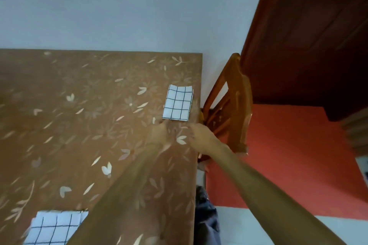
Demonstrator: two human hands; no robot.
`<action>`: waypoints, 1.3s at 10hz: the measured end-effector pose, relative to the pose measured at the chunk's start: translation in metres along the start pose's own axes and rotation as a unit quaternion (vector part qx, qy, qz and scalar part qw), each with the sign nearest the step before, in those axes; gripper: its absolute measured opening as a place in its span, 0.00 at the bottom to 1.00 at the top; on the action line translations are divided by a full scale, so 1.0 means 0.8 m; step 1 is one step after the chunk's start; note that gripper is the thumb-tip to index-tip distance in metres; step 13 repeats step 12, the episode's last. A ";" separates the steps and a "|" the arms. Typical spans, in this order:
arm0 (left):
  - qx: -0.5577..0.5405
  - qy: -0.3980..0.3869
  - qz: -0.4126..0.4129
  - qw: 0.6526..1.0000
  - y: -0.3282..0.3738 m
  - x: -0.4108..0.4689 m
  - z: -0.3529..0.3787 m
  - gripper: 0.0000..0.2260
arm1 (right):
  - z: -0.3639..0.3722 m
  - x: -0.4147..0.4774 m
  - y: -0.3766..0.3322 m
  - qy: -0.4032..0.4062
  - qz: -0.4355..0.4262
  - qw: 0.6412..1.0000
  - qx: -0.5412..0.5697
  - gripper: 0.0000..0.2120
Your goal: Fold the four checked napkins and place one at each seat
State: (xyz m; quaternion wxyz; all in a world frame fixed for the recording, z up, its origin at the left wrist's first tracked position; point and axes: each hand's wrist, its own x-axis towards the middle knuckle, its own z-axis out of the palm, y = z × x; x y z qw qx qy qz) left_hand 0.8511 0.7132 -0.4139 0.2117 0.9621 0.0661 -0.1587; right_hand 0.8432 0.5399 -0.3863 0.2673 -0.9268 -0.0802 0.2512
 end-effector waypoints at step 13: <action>0.031 0.017 -0.022 0.999 0.022 0.043 0.043 0.23 | -0.016 0.090 0.040 -0.088 -0.086 0.989 -0.076 0.27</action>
